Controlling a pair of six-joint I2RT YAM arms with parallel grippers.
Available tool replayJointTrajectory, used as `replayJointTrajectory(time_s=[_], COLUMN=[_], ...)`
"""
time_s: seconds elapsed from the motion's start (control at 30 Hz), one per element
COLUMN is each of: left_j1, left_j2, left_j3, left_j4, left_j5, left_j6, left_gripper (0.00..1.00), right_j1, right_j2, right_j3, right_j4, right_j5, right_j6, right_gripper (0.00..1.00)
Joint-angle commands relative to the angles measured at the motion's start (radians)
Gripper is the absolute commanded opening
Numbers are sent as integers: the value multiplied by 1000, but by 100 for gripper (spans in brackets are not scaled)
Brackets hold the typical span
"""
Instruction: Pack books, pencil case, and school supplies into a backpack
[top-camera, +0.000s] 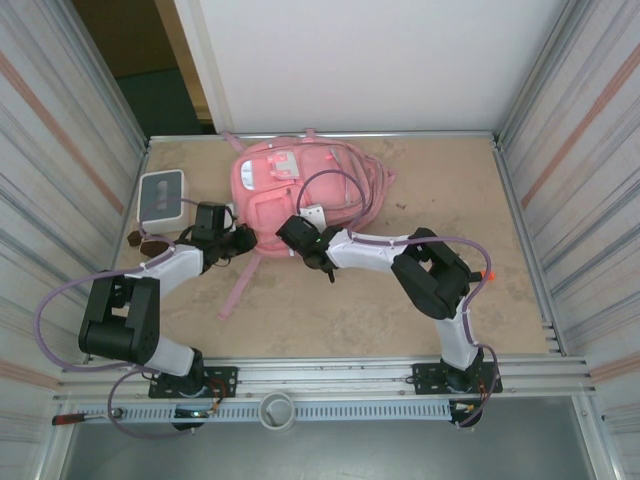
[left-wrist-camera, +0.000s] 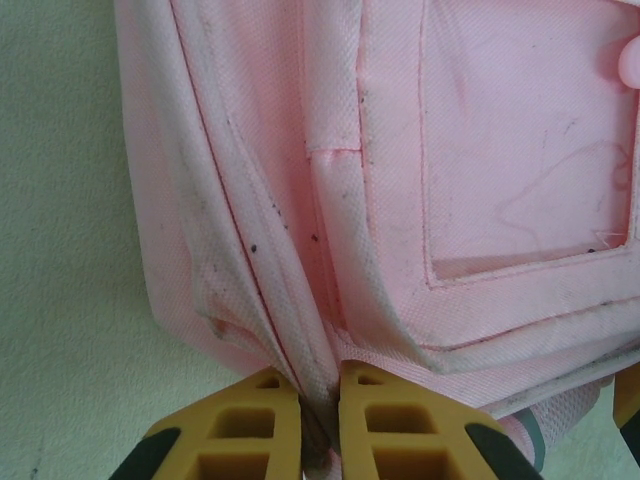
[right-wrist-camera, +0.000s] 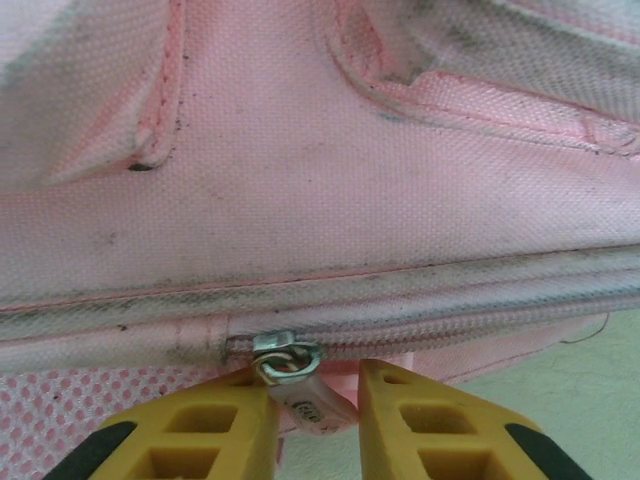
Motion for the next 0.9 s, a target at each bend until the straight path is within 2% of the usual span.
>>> replayJointTrajectory(time_s=[0.0, 0.47, 0.63, 0.87], left_j1=[-9, -9, -10, -10], left_j2=[-4, 3, 6, 10], left_j3=[-13, -8, -7, -8], left_j4=[30, 23, 24, 29], left_j5=[49, 49, 46, 48], left_j6=[38, 45, 46, 46], left_gripper=[11, 10, 11, 11], right_j1=[9, 3, -6, -56], right_j2=[1, 7, -37, -111], right_j3=[1, -1, -33, -106], right_j4=[-17, 32, 77, 150], right_j5=[55, 14, -73, -275], right_j6=[12, -50, -65, -53], right_gripper=[22, 14, 12, 12])
